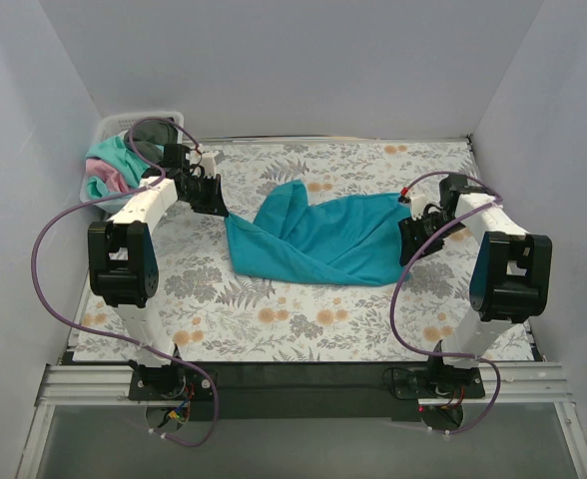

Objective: Fold and stack the t-shirts
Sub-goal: Flatten the tshirt out

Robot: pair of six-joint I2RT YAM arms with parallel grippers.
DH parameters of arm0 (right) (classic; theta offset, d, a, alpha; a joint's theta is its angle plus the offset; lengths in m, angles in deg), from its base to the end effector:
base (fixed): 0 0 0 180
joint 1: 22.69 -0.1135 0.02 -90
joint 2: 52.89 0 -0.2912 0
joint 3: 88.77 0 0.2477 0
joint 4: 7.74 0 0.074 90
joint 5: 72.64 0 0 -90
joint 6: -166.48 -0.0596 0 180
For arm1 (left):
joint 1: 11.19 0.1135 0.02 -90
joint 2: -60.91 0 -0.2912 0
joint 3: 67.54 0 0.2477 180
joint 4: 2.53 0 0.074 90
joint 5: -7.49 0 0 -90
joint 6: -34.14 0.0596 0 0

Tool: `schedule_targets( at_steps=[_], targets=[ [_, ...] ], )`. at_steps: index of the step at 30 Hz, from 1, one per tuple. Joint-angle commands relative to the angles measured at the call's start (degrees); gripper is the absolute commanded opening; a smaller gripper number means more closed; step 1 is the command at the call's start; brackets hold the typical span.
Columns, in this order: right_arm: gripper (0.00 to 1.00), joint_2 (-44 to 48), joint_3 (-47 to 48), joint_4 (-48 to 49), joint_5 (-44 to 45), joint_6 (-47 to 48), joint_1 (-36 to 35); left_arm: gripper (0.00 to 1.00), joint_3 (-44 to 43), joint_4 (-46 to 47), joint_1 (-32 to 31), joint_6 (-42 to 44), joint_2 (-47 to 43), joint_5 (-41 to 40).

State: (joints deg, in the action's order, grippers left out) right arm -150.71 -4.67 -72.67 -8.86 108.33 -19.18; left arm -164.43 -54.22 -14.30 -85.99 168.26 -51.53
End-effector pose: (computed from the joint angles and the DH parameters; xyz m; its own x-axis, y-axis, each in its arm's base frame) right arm 0.3263 0.0064 0.2183 -0.8144 -0.4243 -0.3958 -0.5435 0.7968 0.2641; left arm 0.4066 -0.0528 0.2359 -0.9075 -0.3817 -0.1756 -0.1953 0.7532 -0.6281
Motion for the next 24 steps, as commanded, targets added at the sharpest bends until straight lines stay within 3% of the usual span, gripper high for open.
schedule_targets(
  at_steps=[1, 8, 14, 21, 24],
  targets=[
    [0.47, 0.2, -3.1, 2.4, -2.7, 0.7, -0.5, 0.0, 1.0, 0.7, 0.0, 0.3, -2.8, 1.2],
    [0.53, -2.2, -5.9, 5.2, -2.9, -0.4, -0.6, 0.0, 1.5, 0.7, 0.0, 0.2, -3.5, 0.8],
    [0.57, 1.3, -10.8, 5.4, -1.4, 0.7, -0.5, 0.0, 1.4, 0.6, 0.0, 0.2, -3.2, 0.9],
    [0.57, 2.5, -15.2, 9.3, -0.3, 0.3, -0.5, 0.0, 2.4, 1.5, 0.0, -0.1, -3.3, 1.0],
    [0.5, 0.9, -14.4, 12.2, 0.1, -1.1, -0.6, 0.0, 2.6, 1.8, 0.0, -0.5, -3.1, 1.0]
  ],
)
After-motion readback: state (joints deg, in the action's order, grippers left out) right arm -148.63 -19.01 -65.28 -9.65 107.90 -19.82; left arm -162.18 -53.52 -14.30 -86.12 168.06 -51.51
